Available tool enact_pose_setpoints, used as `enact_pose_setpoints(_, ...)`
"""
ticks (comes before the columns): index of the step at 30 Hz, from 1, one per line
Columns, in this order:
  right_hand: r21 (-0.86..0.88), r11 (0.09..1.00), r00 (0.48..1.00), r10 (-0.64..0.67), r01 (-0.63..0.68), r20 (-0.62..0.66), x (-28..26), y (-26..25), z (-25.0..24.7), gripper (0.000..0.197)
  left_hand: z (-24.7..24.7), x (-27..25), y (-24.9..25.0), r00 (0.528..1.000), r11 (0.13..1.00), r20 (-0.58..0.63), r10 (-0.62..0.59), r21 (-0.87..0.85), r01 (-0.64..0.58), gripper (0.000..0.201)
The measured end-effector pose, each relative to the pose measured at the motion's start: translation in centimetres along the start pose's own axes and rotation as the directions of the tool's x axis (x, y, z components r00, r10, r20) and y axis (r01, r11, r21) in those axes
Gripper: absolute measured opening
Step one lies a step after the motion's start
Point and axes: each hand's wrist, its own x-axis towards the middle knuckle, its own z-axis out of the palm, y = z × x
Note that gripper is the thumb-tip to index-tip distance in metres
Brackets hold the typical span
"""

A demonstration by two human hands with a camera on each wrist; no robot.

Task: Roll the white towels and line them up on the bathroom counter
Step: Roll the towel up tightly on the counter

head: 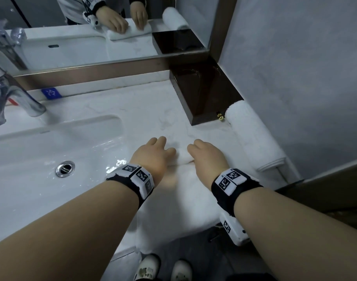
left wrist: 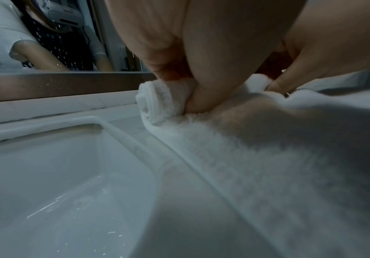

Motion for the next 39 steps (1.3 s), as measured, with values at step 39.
enact_pose_setpoints(39, 0.122, 0.986, 0.988, 0.126, -0.116, -0.084, -5.5, -2.0, 0.4, 0.014, -0.5, -3.7, 2.7, 0.988, 0.998, 0.136, -0.067, 0.011, 0.067, 0.038)
